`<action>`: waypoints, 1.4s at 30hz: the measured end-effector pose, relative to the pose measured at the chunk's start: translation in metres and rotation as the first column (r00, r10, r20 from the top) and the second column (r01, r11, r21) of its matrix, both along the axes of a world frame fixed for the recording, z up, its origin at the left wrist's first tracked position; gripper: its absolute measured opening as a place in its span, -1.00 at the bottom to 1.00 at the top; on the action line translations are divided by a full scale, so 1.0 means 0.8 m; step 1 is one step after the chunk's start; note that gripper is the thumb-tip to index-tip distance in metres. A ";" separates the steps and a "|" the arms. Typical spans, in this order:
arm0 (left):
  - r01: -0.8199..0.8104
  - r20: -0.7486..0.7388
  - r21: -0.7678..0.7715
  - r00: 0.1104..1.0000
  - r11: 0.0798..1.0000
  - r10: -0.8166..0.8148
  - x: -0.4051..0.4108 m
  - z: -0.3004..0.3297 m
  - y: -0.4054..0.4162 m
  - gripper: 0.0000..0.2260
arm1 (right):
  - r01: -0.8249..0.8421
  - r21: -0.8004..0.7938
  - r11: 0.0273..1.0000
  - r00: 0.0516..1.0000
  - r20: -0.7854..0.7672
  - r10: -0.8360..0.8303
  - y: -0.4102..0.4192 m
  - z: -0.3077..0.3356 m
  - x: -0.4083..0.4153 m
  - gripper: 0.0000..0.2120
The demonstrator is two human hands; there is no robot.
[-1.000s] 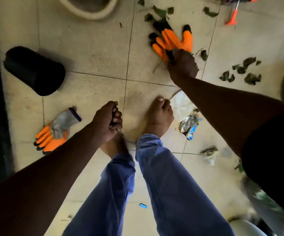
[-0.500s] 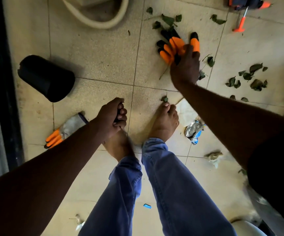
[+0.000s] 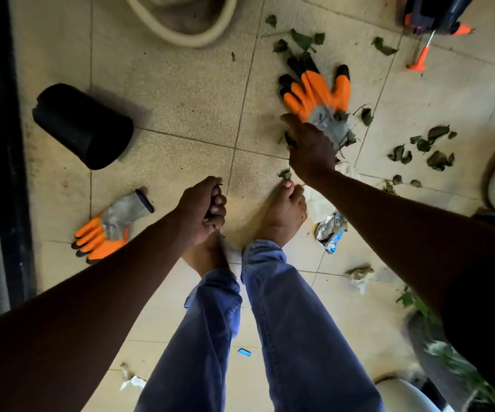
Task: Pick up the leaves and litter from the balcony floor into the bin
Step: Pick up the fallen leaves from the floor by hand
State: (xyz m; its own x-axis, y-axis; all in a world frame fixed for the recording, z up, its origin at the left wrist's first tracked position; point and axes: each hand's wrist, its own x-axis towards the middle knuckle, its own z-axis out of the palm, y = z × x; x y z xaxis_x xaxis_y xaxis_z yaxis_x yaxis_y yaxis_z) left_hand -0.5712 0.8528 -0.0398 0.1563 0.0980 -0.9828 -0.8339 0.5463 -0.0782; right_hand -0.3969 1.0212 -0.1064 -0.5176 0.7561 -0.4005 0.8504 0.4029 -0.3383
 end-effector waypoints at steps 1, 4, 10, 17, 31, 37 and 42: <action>-0.021 0.007 -0.006 1.000 1.000 0.021 -0.002 -0.002 -0.001 -0.65 | -0.016 -0.001 1.000 1.000 0.020 0.016 0.007 -0.008 0.001 -0.41; -0.073 0.019 -0.036 0.997 0.997 0.074 -0.005 -0.009 -0.010 -0.64 | -0.127 0.149 0.981 0.992 0.031 0.124 0.043 -0.027 0.000 -0.33; -0.093 0.031 -0.056 0.995 0.994 0.095 -0.003 -0.006 -0.026 -0.66 | -0.042 0.069 0.997 0.993 0.114 0.034 0.034 -0.018 0.009 -0.54; -0.023 0.011 -0.029 1.000 0.999 0.023 -0.010 -0.002 -0.015 -0.67 | 0.188 -0.197 0.962 0.972 0.175 -0.154 -0.045 0.005 0.023 -0.91; -0.075 0.007 -0.024 0.997 0.997 0.075 -0.016 0.022 0.007 -0.63 | 0.504 -0.370 0.780 0.846 0.030 -0.532 -0.086 0.094 -0.055 -0.84; -0.169 -0.001 0.098 0.986 0.981 0.169 0.006 0.048 0.045 -0.64 | 0.425 -0.350 0.835 0.886 -0.028 -0.463 -0.133 0.178 -0.089 -0.85; -0.207 -0.011 0.143 0.977 0.968 0.211 0.025 0.063 0.068 -0.64 | 0.343 -0.103 0.934 0.937 -0.024 -0.348 -0.123 0.184 -0.087 -0.76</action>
State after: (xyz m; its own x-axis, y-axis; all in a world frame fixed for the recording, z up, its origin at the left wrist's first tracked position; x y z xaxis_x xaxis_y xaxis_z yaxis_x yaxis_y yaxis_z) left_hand -0.5510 0.9073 0.0104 0.0922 0.2628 -0.9604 -0.9315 0.3636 0.0101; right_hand -0.4664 0.9228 0.0406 -0.2486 0.8503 -0.4638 0.9159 0.0507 -0.3981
